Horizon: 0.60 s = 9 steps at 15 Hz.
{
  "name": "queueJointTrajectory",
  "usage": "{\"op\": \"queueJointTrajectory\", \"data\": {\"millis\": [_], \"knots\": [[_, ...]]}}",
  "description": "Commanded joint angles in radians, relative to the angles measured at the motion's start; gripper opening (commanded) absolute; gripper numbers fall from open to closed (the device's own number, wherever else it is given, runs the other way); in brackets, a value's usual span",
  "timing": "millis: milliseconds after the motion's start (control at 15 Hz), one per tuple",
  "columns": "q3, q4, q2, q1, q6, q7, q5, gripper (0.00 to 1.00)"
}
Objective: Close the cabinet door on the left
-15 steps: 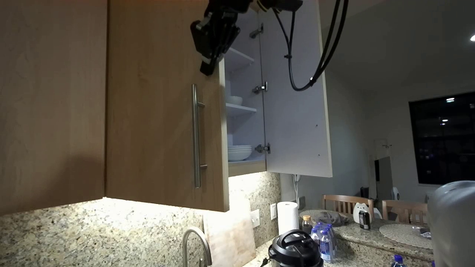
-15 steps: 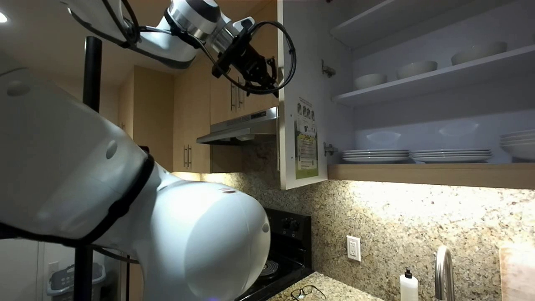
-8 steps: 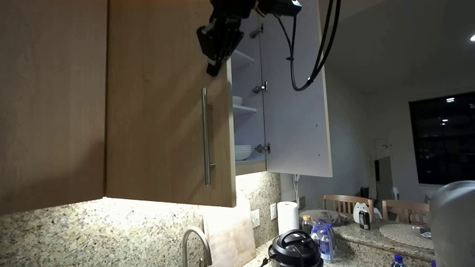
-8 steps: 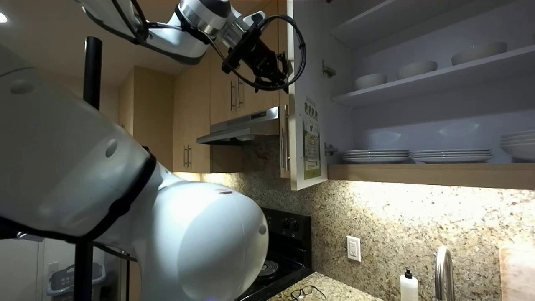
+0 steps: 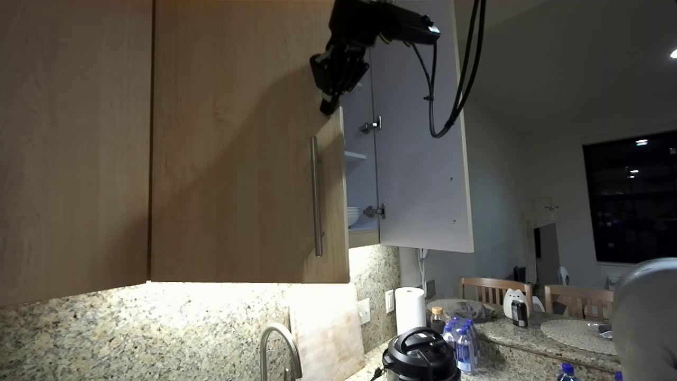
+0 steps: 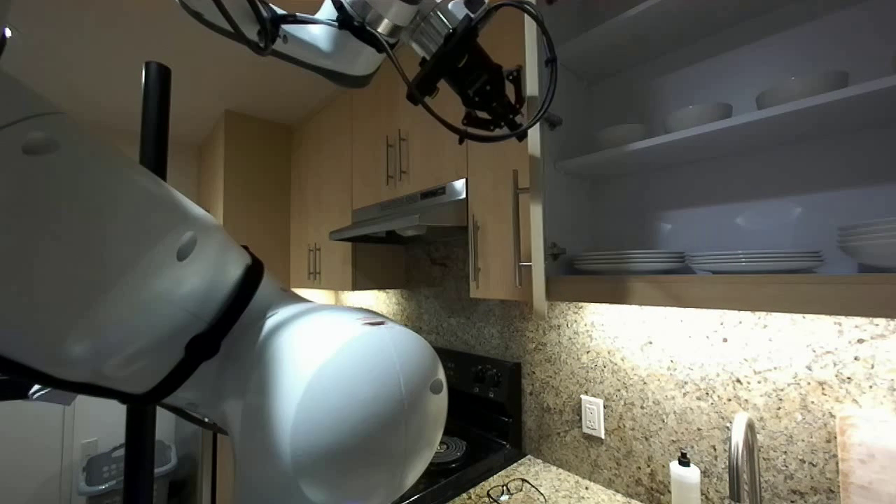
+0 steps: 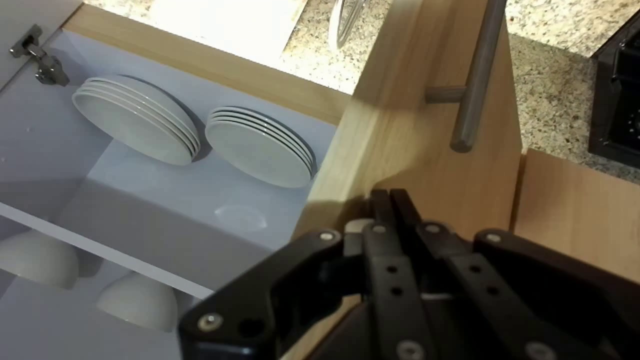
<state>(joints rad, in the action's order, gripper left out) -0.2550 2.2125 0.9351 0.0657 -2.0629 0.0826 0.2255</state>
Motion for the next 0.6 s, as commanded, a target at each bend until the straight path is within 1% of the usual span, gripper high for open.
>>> {"op": "queueJointTrajectory", "data": {"millis": [0,133,333,467,533], "knots": [[0.08,0.011,-0.051,-0.013,-0.114,-0.009,-0.002,0.07],[0.119,0.001,-0.111,-0.009,-0.163,-0.022,-0.017,0.07],[0.15,-0.024,-0.196,-0.023,-0.244,-0.007,-0.027,0.07],[0.145,-0.042,-0.254,-0.058,-0.322,0.036,-0.016,0.07],[0.134,-0.052,-0.287,-0.088,-0.372,0.071,-0.005,0.07]]}}
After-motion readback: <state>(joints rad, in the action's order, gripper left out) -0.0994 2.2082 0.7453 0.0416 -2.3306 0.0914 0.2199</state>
